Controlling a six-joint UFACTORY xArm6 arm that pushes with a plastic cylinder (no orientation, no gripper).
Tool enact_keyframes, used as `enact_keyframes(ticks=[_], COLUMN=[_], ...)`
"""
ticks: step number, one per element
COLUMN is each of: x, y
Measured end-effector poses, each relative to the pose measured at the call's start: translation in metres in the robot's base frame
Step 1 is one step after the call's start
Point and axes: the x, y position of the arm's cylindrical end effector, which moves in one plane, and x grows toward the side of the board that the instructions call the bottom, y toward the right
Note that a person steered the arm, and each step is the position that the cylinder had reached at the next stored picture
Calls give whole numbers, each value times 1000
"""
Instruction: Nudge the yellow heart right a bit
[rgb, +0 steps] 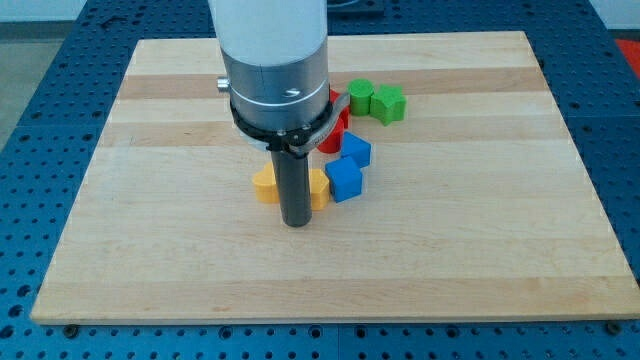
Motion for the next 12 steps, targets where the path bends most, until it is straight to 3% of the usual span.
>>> enact_keyframes(ticks=[2, 3, 4, 6, 12], x=[5, 5, -9, -4, -13], y=[-13, -67, -79, -47, -47])
